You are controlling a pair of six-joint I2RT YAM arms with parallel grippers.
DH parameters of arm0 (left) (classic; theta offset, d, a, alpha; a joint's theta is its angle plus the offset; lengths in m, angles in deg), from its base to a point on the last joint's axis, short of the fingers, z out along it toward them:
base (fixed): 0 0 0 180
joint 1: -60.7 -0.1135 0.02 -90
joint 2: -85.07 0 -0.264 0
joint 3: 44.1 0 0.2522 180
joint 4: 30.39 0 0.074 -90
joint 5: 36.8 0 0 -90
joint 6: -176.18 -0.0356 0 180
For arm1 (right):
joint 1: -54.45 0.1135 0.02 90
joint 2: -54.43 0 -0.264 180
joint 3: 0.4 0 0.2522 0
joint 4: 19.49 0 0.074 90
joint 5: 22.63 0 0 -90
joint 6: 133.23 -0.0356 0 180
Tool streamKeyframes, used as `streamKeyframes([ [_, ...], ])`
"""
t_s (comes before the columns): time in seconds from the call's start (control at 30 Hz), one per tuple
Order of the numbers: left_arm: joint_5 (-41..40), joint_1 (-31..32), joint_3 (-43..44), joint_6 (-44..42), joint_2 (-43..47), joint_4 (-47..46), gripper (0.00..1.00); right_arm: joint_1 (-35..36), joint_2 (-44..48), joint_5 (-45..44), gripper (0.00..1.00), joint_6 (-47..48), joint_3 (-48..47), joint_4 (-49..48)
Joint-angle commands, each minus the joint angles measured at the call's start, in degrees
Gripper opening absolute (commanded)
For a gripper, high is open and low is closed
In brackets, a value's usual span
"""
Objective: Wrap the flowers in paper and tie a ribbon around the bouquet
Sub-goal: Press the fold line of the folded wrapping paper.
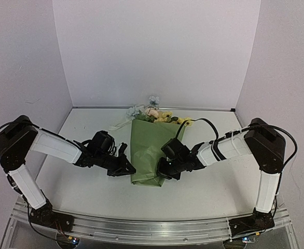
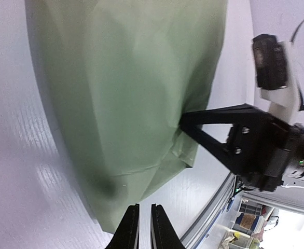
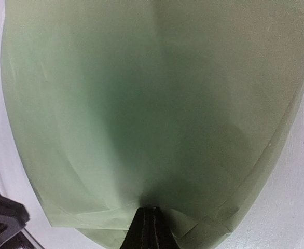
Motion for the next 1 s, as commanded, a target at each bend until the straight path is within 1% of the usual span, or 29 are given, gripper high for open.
streamKeyframes([
  [0.0, 2.2, 0.1, -1.3, 0.6, -3.9, -1.4, 0.09, 0.0, -2.1, -1.5, 0.02, 0.3, 1.6, 4.7],
  [0.13, 1.9, 0.1, -4.3, 1.3, -4.2, -1.5, 0.09, -0.1, -2.0, -1.6, 0.02, 0.4, 1.7, 4.8],
  [0.37, 0.2, 0.1, -4.4, 0.4, -2.3, 2.6, 0.08, 0.0, -2.0, -2.2, 0.02, 0.9, 1.5, 5.6],
  [0.5, 0.3, -0.1, -1.7, -0.2, 2.2, 4.7, 0.10, -0.1, -2.2, -2.3, 0.02, 1.4, 1.1, 6.2],
  [0.57, 1.5, -1.8, 0.2, -0.5, 4.2, 4.7, 0.11, 0.0, -2.2, -2.4, 0.02, 1.5, 1.0, 6.4],
  [0.67, 4.9, -4.7, 4.0, -1.0, 2.9, 3.2, 0.12, -0.1, -2.2, -2.5, 0.02, 1.9, 0.7, 6.9],
  [0.73, 7.9, -5.9, 6.2, -0.4, -0.3, 0.3, 0.12, 0.0, -2.4, -2.6, 0.02, 2.1, 0.4, 7.3],
  [0.83, 11.8, -6.8, 7.3, 2.4, -5.8, -6.6, 0.12, 0.0, -2.7, -2.5, 0.02, 2.2, -0.1, 7.7],
  [0.97, 14.6, -9.0, 7.1, 7.6, -12.4, -18.1, 0.11, 0.0, -3.3, -2.4, 0.02, 2.5, -0.8, 8.3],
])
